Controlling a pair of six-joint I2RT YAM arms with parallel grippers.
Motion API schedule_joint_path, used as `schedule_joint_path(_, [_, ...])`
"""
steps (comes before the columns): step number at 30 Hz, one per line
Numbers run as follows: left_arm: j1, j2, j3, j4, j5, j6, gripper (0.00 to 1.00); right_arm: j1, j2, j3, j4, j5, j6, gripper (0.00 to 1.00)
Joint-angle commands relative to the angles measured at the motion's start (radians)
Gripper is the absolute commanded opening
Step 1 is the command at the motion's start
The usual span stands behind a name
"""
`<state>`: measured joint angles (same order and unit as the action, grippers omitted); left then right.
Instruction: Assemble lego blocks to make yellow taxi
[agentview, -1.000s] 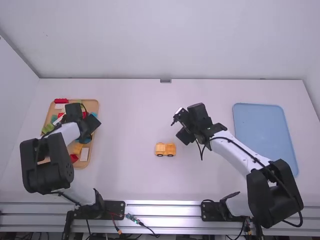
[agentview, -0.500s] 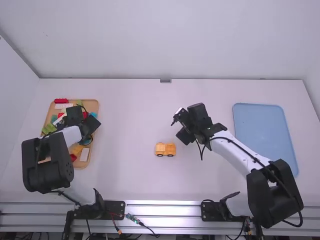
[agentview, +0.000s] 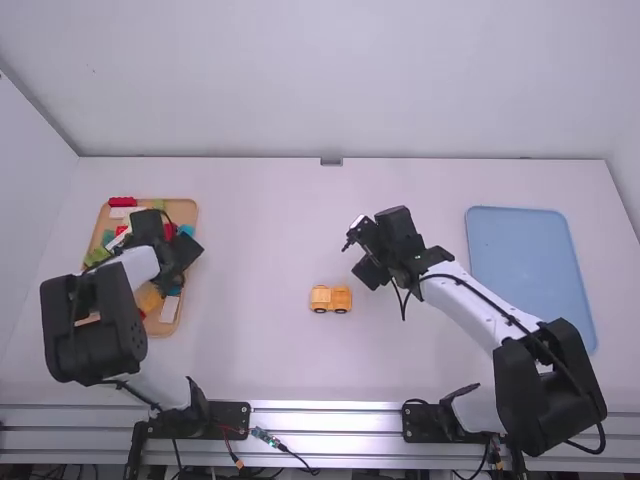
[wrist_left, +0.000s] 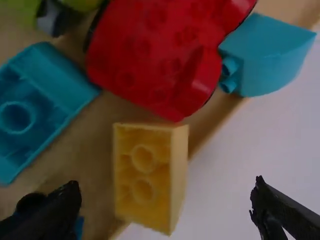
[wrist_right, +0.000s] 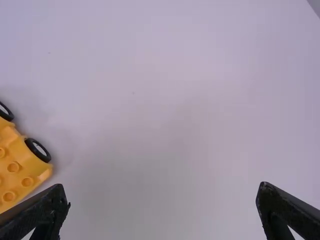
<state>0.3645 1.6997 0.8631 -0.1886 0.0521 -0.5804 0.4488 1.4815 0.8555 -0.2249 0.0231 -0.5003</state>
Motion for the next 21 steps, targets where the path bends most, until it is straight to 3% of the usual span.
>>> schedule_joint_path(1, [0.024,0.016,0.089,-0.057,0.012,0.013,0.92,0.004,-0.016,0.024,0.0,-0.003,0.007,0.99])
schedule_joint_path(7, [0.029,0.027,0.2,-0.159,0.024,0.031,0.94,0.005,-0.016,0.024,0.008,-0.003,0.006,0.99])
schedule_joint_path(18, [0.03,0.148,0.258,-0.235,0.063,0.076,0.96,0.005,-0.016,0.024,0.004,-0.003,0.006,0.99])
schedule_joint_path(19, [0.03,0.167,0.263,-0.238,0.063,0.076,0.88,0.005,-0.016,0.024,0.007,-0.003,0.007,0.99])
schedule_joint_path(21, [0.028,0.177,0.259,-0.226,0.06,0.068,0.83,0.005,-0.016,0.024,0.007,-0.003,0.006,0.99])
